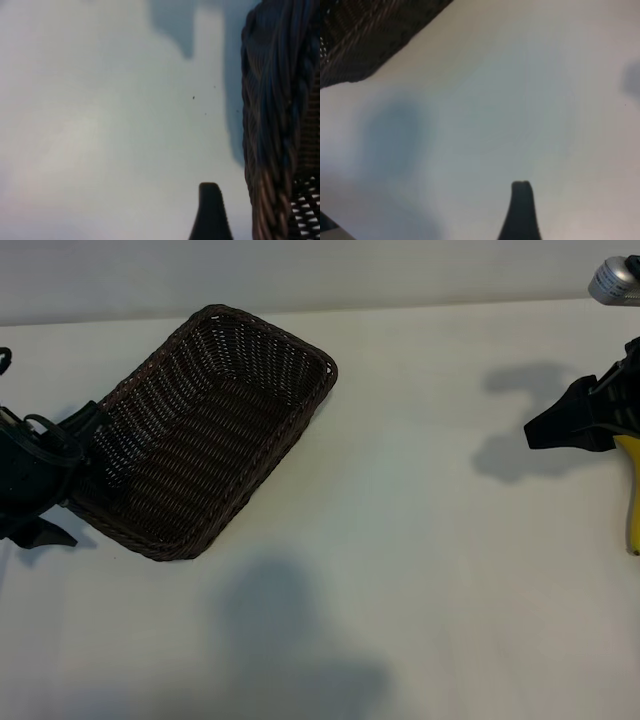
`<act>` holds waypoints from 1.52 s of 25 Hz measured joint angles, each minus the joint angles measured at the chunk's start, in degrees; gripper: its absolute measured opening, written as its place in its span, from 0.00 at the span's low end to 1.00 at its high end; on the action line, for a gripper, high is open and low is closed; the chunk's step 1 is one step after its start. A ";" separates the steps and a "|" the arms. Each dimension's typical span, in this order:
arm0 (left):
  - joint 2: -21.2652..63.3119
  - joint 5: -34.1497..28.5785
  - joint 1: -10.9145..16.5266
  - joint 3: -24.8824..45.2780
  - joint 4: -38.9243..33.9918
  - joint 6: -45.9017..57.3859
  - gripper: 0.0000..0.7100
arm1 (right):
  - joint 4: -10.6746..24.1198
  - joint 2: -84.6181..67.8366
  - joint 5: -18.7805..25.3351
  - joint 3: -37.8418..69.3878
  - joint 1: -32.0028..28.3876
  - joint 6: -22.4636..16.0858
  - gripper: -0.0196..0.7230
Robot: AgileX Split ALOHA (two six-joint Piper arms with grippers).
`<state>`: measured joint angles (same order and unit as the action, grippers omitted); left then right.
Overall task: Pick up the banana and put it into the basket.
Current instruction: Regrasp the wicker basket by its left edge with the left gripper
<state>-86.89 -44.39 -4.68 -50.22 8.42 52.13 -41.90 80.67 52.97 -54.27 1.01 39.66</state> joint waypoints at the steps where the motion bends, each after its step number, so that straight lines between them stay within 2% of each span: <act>1: -0.76 0.13 0.00 0.00 0.00 -0.06 0.77 | 0.00 0.00 0.00 0.00 0.00 0.00 0.82; 9: -6.93 5.79 0.00 0.00 0.00 -0.30 0.77 | 0.00 0.00 0.00 0.00 0.00 0.00 0.82; 16: -9.52 7.15 0.00 0.00 0.00 -0.32 0.75 | 0.00 0.00 0.00 0.00 0.00 0.00 0.82; 21: -9.52 7.54 0.00 0.00 0.00 -0.32 0.60 | 0.00 0.00 0.00 0.00 0.00 0.00 0.82; 28: -9.52 8.25 0.00 0.05 -0.06 0.91 0.30 | 0.00 0.00 0.00 0.00 0.00 0.00 0.82; 38: -9.46 8.74 0.00 0.05 0.34 0.03 0.28 | 0.00 0.00 0.00 0.00 0.00 0.00 0.82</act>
<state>-96.36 -35.65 -4.68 -50.17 8.76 52.15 -41.90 80.67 52.97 -54.27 1.01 39.66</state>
